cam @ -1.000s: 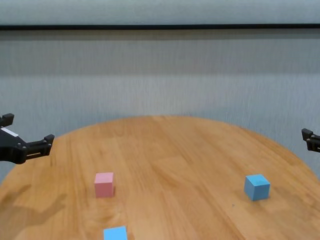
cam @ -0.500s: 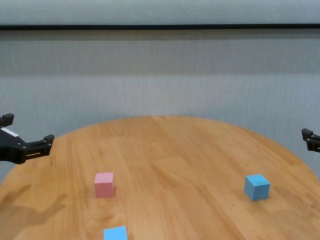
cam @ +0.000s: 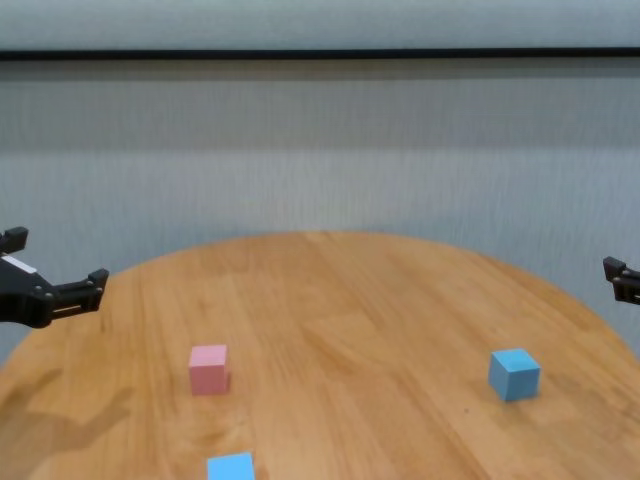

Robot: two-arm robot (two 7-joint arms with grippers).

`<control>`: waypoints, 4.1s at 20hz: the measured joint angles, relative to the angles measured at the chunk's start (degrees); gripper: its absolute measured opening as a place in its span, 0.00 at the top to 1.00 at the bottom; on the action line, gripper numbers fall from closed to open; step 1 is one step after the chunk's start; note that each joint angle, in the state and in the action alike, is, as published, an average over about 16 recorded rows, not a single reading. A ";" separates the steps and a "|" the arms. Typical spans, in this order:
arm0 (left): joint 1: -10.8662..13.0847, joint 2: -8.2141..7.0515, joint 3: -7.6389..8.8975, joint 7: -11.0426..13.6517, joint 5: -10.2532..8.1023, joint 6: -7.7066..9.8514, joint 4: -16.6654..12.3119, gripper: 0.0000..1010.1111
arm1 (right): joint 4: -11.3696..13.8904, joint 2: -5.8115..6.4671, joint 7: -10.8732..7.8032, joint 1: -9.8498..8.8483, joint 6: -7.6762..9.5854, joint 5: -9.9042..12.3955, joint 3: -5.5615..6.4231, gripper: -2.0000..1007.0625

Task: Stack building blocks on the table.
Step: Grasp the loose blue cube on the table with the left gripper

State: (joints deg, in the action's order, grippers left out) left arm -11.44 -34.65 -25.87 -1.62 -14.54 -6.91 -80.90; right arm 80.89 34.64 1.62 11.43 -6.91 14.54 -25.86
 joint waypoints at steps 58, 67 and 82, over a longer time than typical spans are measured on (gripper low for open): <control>7.66 -7.08 -1.69 38.17 -7.28 -2.64 -8.98 0.01 | 0.00 0.00 0.00 0.00 0.00 0.00 0.00 0.00; 5.12 -4.20 -2.81 40.77 -6.01 -1.11 -4.85 0.01 | 0.00 0.00 0.00 0.00 0.00 0.00 0.00 0.00; -0.07 -0.71 -3.58 43.79 -6.50 -0.65 2.15 0.01 | 0.00 0.00 0.00 0.00 0.00 0.00 0.00 0.00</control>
State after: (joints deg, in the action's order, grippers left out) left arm -11.51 -35.36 -29.45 42.17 -21.04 -7.56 -78.75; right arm 80.89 34.64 1.62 11.43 -6.91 14.54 -25.86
